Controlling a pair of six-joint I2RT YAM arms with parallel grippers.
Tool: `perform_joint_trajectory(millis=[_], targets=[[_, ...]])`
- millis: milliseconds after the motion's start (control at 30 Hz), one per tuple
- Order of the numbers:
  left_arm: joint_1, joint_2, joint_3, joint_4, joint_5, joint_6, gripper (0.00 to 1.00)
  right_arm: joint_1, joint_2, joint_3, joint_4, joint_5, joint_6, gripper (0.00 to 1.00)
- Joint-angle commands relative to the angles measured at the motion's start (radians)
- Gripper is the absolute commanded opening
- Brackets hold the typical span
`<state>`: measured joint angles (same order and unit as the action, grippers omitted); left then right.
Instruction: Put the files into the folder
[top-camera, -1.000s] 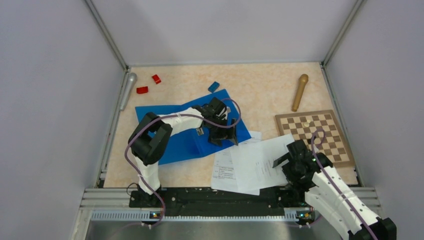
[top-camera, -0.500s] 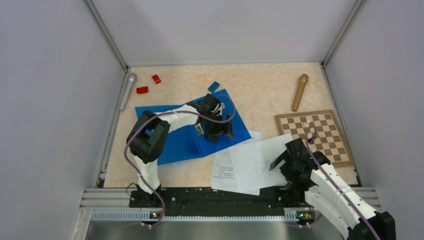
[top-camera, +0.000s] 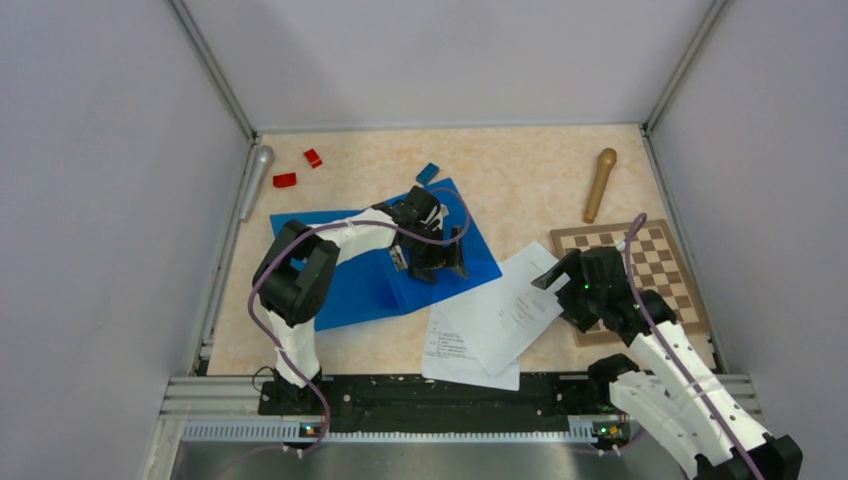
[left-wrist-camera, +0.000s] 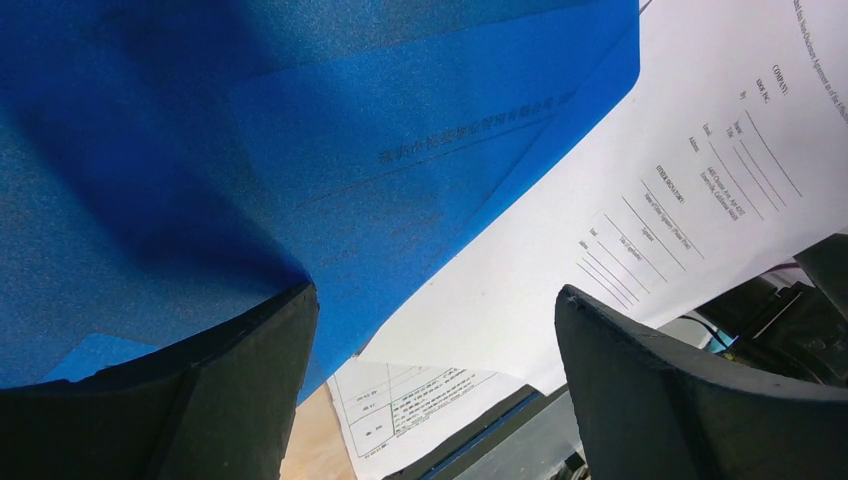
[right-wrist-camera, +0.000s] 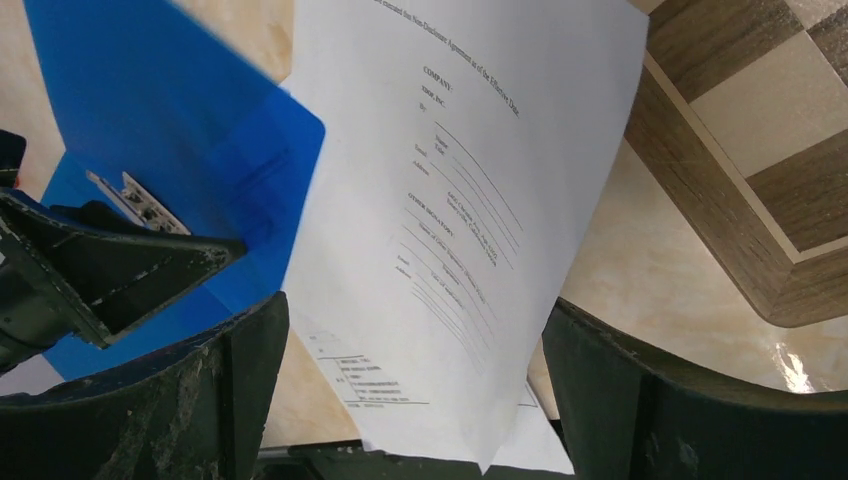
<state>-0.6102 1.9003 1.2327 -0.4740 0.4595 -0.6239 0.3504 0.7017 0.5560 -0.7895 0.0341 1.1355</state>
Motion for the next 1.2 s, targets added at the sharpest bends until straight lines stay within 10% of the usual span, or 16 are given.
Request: perform_joint_trajectory(millis=[0, 700, 833, 967, 1167], targets=[[0.008, 0.004, 0.021, -0.01, -0.045, 0.039, 0.93, -0.003, 0.003, 0.009, 0.043, 0.034, -0.017, 0.94], [0.009, -0.033, -0.003, -0.003, -0.039, 0.037, 0.93, -0.002, -0.34, -0.435, 0.37, -0.06, 0.109, 0.85], [0.007, -0.068, 0.001, -0.011, -0.056, 0.029, 0.93, -0.003, -0.307, -0.443, 0.412, -0.068, 0.103, 0.56], [0.007, -0.116, 0.011, -0.034, -0.075, 0.023, 0.93, -0.002, -0.227, -0.353, 0.333, 0.022, 0.037, 0.0], [0.018, -0.242, 0.075, -0.134, -0.124, 0.044, 0.93, -0.003, -0.068, 0.004, 0.16, 0.206, -0.249, 0.0]])
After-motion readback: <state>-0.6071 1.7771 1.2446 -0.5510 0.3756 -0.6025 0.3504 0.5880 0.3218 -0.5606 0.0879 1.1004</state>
